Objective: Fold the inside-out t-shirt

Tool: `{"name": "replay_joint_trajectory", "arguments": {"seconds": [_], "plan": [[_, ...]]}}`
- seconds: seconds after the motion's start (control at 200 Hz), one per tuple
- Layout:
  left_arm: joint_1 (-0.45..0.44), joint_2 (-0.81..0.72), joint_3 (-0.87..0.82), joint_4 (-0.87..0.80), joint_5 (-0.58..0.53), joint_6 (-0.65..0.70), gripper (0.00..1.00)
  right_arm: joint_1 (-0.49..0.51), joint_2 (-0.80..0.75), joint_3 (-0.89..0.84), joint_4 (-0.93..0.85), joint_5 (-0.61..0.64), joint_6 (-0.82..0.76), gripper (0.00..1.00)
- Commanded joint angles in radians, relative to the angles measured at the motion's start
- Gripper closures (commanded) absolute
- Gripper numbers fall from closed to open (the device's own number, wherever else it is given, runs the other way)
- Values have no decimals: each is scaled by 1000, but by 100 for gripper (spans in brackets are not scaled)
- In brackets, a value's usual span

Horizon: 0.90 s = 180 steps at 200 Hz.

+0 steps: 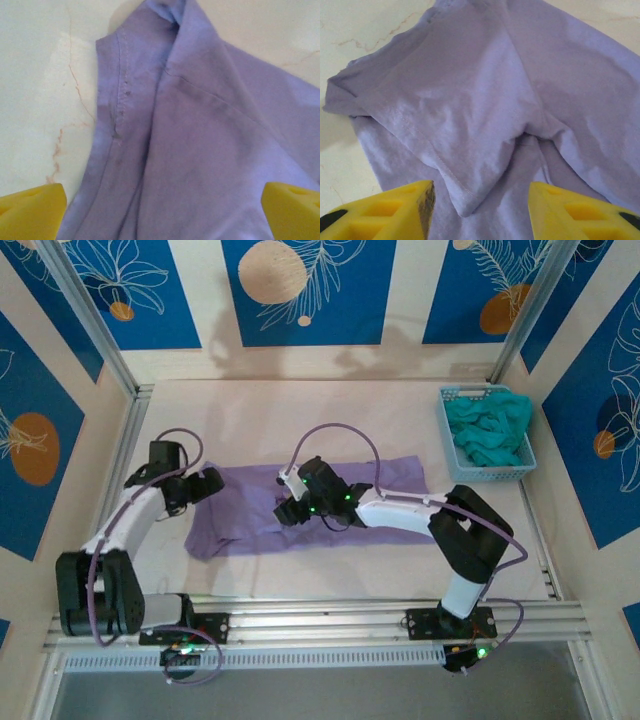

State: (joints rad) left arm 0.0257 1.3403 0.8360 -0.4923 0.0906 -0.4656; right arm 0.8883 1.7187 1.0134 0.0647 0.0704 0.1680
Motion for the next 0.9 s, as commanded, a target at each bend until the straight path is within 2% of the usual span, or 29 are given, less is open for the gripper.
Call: {"name": "replay_joint_trajectory", "arguments": {"seconds": [0.0, 0.175, 0.535, 0.72, 0.895], "plan": [[-13, 72, 7, 59, -58, 29, 0, -10, -69, -47, -4, -20, 57, 46], [-24, 167, 7, 69, -7, 75, 0, -42, -109, -104, 25, -21, 77, 45], [-51, 254, -54, 139, 119, 97, 0, -49, -126, -126, 37, -26, 91, 44], [-95, 220, -90, 176, 199, 95, 13, -49, -146, -146, 34, -6, 96, 44], [-125, 189, -117, 215, 208, 85, 29, -49, -146, -151, 44, -2, 108, 44]]}}
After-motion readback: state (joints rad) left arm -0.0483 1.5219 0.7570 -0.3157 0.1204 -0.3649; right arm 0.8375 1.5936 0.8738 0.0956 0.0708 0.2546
